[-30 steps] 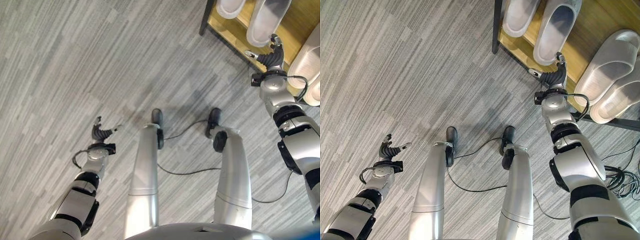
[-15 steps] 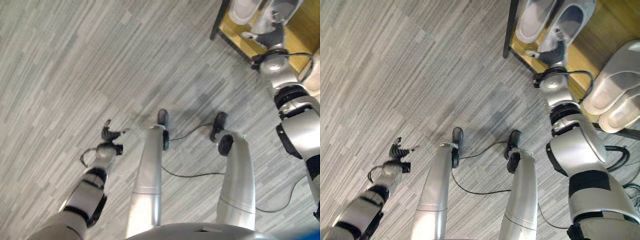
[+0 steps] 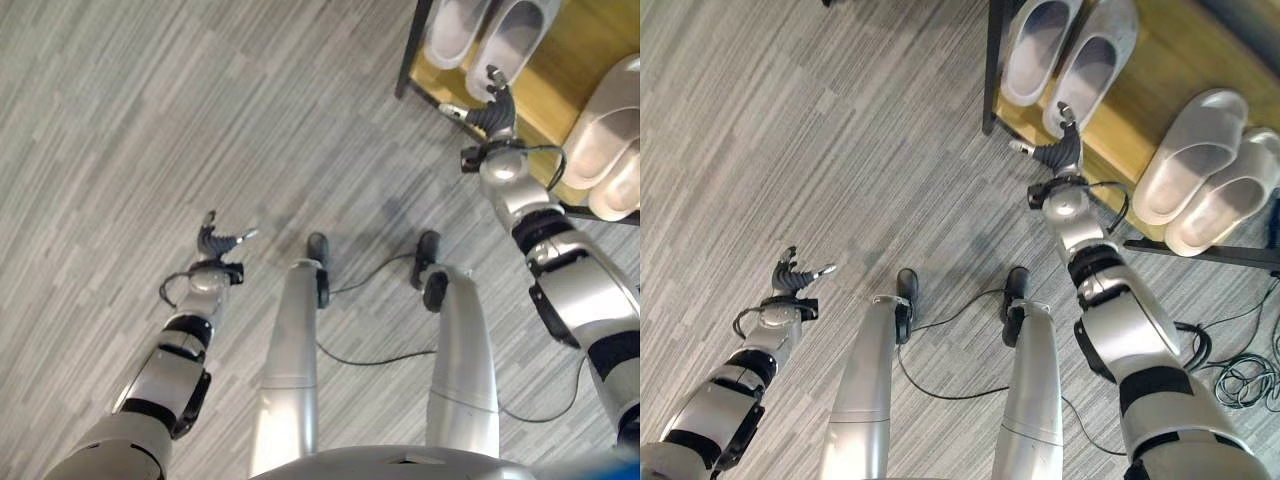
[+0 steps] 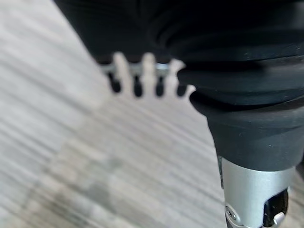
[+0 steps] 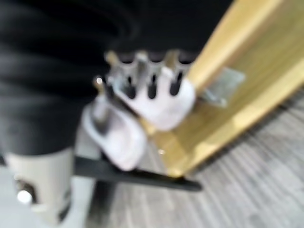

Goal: Arrange the slippers neatly on the shoe rack.

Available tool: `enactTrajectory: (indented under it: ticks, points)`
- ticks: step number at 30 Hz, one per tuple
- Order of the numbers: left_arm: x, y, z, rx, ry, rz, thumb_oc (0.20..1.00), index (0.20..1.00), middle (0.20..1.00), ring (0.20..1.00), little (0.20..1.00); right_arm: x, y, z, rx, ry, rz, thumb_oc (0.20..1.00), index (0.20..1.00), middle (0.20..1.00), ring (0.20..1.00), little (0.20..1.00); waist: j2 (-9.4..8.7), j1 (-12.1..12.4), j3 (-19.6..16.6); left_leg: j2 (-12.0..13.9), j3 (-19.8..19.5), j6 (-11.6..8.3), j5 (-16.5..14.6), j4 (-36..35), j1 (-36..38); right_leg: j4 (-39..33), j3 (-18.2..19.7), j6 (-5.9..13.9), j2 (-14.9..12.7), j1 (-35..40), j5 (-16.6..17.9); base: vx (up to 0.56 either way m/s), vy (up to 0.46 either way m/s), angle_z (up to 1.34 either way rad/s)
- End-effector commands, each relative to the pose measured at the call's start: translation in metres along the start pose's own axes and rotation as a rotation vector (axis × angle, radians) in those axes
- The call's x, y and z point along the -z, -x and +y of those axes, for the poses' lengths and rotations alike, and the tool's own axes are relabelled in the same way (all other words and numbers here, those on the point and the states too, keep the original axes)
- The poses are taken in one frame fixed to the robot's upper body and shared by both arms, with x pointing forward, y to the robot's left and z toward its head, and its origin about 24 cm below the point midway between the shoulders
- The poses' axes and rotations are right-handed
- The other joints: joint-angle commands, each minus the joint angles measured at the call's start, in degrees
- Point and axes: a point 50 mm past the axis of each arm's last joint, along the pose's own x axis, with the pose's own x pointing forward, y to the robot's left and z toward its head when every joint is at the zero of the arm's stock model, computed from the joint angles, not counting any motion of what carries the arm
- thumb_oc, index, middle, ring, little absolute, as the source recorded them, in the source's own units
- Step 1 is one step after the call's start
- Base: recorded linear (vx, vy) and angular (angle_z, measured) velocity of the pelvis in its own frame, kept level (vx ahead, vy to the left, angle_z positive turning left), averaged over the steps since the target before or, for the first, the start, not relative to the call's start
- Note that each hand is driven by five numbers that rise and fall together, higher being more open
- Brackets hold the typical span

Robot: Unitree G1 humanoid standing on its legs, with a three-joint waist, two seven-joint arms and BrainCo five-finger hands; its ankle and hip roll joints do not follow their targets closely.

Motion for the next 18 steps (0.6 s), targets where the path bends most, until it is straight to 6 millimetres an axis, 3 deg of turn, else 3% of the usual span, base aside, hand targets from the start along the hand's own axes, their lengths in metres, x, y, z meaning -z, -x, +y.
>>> enactTrajectory:
  ticks: [1, 4, 5, 6, 9, 11, 12, 13, 14, 18]
  points:
    - [0.003, -0.001, 0.004, -0.065, -0.02, 0.012, 1.0, 1.0, 1.0, 1.0, 1.0, 0.002, 0.009, 0.007, 0.004, 0.082, -0.079, 1.0, 1.0, 1.0, 1.0, 1.0, 0.88, -1.78, 1.28, -0.64, -4.79, 0.42, 0.42, -9.78, 7.28, -7.9, -0.18, 3.44, -0.86, 10.16, 0.11, -0.08, 0.083, -0.04]
    - [0.015, 0.008, -0.01, -0.024, -0.055, 0.034, 1.0, 1.0, 1.0, 1.0, 1.0, 0.045, 0.042, 0.023, -0.059, 0.087, 0.024, 1.0, 1.0, 1.0, 1.0, 1.0, 0.37, -3.04, 1.78, -0.86, -4.46, 0.19, 1.09, -14.71, 14.77, -13.15, -0.92, 4.13, -1.91, 17.78, 1.97, -0.07, 0.084, 0.05]
    - [0.025, 0.014, -0.017, 0.008, -0.066, 0.06, 1.0, 1.0, 1.0, 1.0, 1.0, 0.076, 0.067, 0.031, -0.127, 0.123, 0.119, 1.0, 1.0, 1.0, 1.0, 1.0, -0.1, -3.71, 1.71, -0.99, -4.36, -0.05, 1.51, -18.67, 19.99, -16.96, -1.3, 4.5, -2.41, 22.72, 3.34, -0.03, 0.065, 0.0]
    - [0.026, 0.014, -0.017, 0.008, -0.066, 0.061, 1.0, 1.0, 1.0, 1.0, 1.0, 0.076, 0.067, 0.032, -0.127, 0.123, 0.12, 1.0, 1.0, 1.0, 1.0, 1.0, -0.09, -3.72, 1.88, -0.99, -4.37, -0.05, 1.59, -18.87, 20.33, -17.13, -1.34, 4.49, -2.42, 23.06, 3.4, -0.03, 0.068, -0.04]
    - [0.042, 0.027, -0.032, 0.083, -0.12, 0.088, 1.0, 1.0, 1.0, 1.0, 1.0, 0.12, 0.11, 0.041, -0.248, 0.235, 0.254, 1.0, 1.0, 1.0, 1.0, 1.0, -0.86, -4.25, 2.3, -1.54, -3.43, -0.38, 2.24, -24.11, 29.7, -23.85, -2.78, 5.08, -2.92, 32.54, 5.85, -0.03, 0.061, 0.0]
    - [0.056, 0.035, -0.036, 0.116, -0.143, 0.116, 1.0, 1.0, 1.0, 1.0, 1.0, 0.148, 0.14, 0.042, -0.302, 0.266, 0.365, 1.0, 1.0, 1.0, 1.0, 1.0, -1.44, -4.73, 2.3, -2.38, -2.78, -0.49, 4.62, -28.86, 35.86, -29.23, -4.15, 5.25, -3.67, 38.99, 8.42, -0.02, 0.065, 0.01]
    - [0.064, 0.042, -0.039, 0.142, -0.137, 0.138, 1.0, 1.0, 1.0, 1.0, 1.0, 0.161, 0.156, 0.04, -0.328, 0.278, 0.42, 1.0, 1.0, 1.0, 1.0, 1.0, -1.67, -4.8, 2.21, -2.52, -2.57, -0.78, 5.03, -31.08, 39.69, -31.64, -4.84, 5.57, -3.63, 42.87, 9.13, 0.05, 0.026, 0.02]
    - [0.064, 0.042, -0.039, 0.142, -0.137, 0.138, 1.0, 1.0, 1.0, 1.0, 1.0, 0.161, 0.156, 0.04, -0.328, 0.279, 0.42, 1.0, 1.0, 1.0, 1.0, 1.0, -1.68, -4.79, 2.39, -2.52, -2.58, -0.79, 5.07, -31.21, 39.96, -31.76, -4.87, 5.57, -3.62, 43.14, 9.16, 0.18, 0.028, 0.01]
    - [0.082, 0.055, -0.043, 0.202, -0.19, 0.165, 1.0, 1.0, 1.0, 1.0, 1.0, 0.189, 0.194, 0.031, -0.383, 0.335, 0.546, 1.0, 1.0, 1.0, 1.0, 1.0, -2.11, -4.91, 2.14, -2.92, -1.93, -0.99, 5.78, -37.47, 50.35, -38.21, -6.46, 6.2, -3.79, 53.17, 10.74, 0.21, 0.026, -0.05]
    - [0.09, 0.073, -0.062, 0.365, -0.248, 0.144, 1.0, 1.0, 1.0, 1.0, 1.0, 0.224, 0.253, 0.009, -0.466, 0.423, 0.75, 1.0, 1.0, 1.0, 1.0, 1.0, -2.02, -5.63, -0.21, -2.83, -0.39, -1.03, 7.54, -48.09, 66.7, -48.21, -8.23, 7.6, -3.39, 68.19, 13.7, 0.22, 0.024, 0.0]
